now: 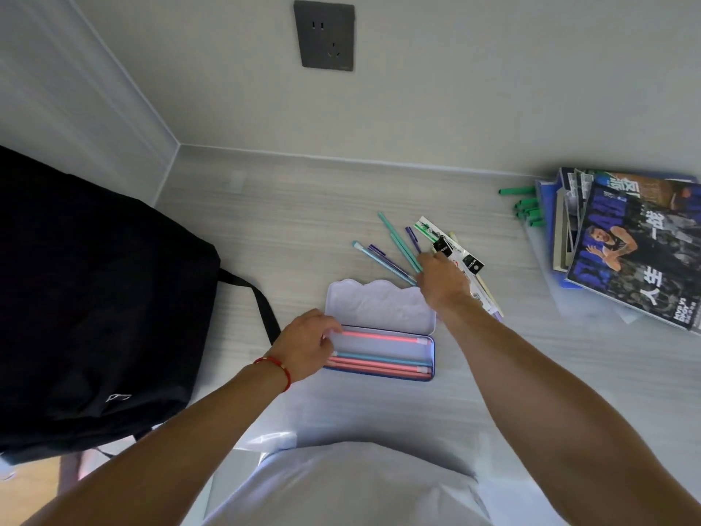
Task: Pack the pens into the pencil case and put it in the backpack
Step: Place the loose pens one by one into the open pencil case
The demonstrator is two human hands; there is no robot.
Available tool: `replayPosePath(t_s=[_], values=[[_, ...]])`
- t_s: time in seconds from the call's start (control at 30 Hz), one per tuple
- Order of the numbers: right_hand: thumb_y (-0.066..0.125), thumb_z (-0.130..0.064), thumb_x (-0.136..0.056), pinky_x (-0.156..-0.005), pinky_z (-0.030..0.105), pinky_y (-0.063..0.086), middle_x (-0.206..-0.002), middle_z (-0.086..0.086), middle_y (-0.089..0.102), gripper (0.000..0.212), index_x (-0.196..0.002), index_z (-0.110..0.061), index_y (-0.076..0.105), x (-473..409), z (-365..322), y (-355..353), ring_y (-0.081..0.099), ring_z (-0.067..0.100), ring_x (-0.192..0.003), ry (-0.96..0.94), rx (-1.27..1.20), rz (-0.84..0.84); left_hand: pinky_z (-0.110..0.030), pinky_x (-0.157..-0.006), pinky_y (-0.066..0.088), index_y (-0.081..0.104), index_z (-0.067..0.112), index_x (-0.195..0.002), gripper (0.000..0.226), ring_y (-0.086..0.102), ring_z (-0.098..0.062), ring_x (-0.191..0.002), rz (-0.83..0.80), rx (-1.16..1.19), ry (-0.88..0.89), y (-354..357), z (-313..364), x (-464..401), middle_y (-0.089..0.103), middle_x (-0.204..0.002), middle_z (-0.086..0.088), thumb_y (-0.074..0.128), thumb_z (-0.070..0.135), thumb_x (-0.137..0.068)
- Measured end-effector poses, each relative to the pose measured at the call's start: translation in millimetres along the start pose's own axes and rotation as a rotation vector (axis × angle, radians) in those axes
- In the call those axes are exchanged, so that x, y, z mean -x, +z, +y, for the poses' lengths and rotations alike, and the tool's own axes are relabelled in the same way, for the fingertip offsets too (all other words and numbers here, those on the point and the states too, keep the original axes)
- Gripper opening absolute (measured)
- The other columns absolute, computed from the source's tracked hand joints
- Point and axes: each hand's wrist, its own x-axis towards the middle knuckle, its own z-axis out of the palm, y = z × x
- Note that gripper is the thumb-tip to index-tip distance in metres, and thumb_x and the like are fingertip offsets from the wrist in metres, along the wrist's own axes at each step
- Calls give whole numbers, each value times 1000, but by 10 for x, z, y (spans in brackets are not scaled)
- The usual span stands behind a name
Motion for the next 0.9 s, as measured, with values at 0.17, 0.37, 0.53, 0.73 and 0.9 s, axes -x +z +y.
replayPosePath(t_s=[0.17,0.37,0.53,0.73,0.9], values=[[59,-7,-93,-89,44,53,-121,19,64,27,-119,-3,62,-190,11,51,63,40,-112,137,-12,-69,-27,-82,49,68,19,-105,24,56,-16,-88,21,-39,17,-173,15,-45,61,-93,-1,52,9,-90],[55,3,-91,-93,47,53,-126,17,53,35,-125,-1,58,-147,30,118,62,39,-114,24,221,-94,-20,-86,49,59,20,-121,33,57,-14,-94,7,58,-33,-115,54,9,62,-107,-2,54,7,-92],[53,-20,-100,-78,45,52,-123,16,52,26,-120,-4,52,-5,14,-112,64,41,-101,-68,116,84,-18,-79,53,58,23,-122,32,63,-15,-89,47,263,-46,-103,220,-40,63,-104,-1,56,11,-93],[55,-29,-100,-64,38,45,-80,10,63,18,-96,-12,54,601,-385,-378,63,35,-79,-328,-252,-49,-39,-72,62,53,24,-128,33,70,-28,-76,41,1040,-324,-109,644,-140,62,-115,-17,60,24,-95],[51,-34,-98,-64,32,41,-82,-10,54,13,-93,-23,57,1053,-416,-207,50,22,-69,-428,-222,-62,-35,-62,57,57,30,-122,36,68,-26,-67,55,1357,-317,-310,499,-237,73,-92,-9,58,50,-92]])
